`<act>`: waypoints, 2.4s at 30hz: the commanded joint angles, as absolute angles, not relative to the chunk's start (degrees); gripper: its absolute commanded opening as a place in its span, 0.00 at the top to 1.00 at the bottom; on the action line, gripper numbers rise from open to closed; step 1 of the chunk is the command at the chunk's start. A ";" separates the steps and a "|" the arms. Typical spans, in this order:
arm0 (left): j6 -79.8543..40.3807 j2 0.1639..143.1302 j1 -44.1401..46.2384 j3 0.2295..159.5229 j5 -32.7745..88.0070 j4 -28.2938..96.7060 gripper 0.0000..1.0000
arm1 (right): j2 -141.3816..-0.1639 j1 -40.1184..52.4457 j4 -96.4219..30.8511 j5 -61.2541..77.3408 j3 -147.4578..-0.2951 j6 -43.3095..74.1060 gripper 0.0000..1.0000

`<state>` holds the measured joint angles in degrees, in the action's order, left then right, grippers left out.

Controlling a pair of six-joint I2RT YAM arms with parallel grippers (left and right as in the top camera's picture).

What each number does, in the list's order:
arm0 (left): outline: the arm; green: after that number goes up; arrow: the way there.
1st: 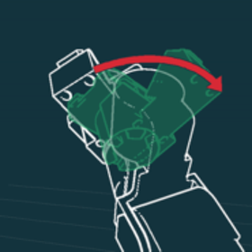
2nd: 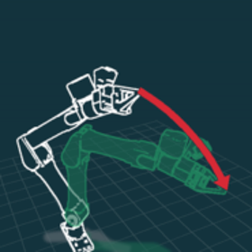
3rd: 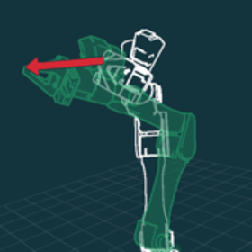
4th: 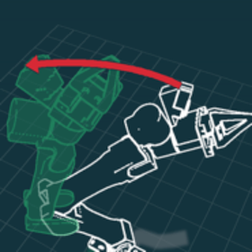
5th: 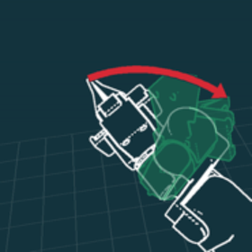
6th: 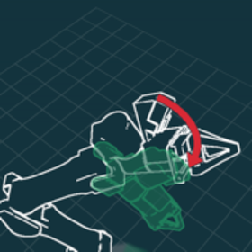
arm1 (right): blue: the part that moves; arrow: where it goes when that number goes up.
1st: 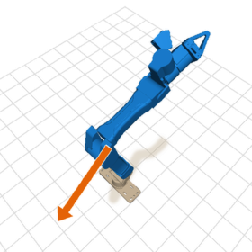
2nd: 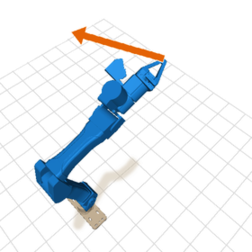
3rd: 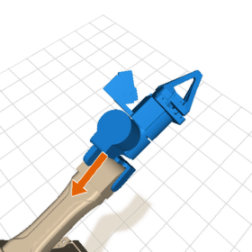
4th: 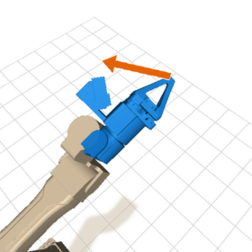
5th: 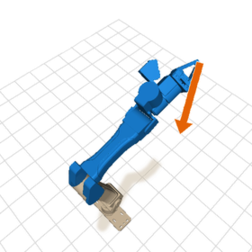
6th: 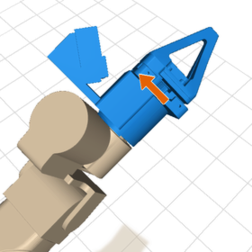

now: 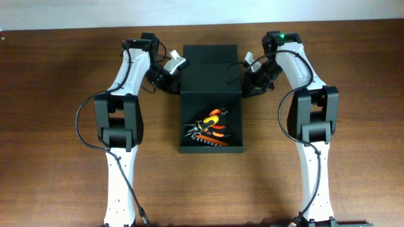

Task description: Pack container

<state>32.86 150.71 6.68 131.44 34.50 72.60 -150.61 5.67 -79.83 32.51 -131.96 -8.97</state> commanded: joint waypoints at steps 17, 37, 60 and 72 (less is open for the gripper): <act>31.24 151.17 6.39 138.58 37.32 74.17 0.98 | -151.44 5.61 -81.84 46.06 -135.09 -17.67 0.88; 31.27 151.17 6.68 146.41 37.32 78.74 0.98 | -151.44 5.39 -87.55 46.06 -149.88 -19.77 0.86; 31.31 150.76 9.76 162.17 37.10 96.71 0.98 | -144.59 5.67 -97.36 38.52 -153.45 -21.80 0.85; 32.18 148.97 9.87 162.19 35.16 96.71 0.98 | -141.78 5.67 -97.34 38.28 -153.45 -21.61 0.84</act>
<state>31.68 150.78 8.32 160.83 32.27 96.44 -144.90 4.21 -97.06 34.26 -151.72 -20.99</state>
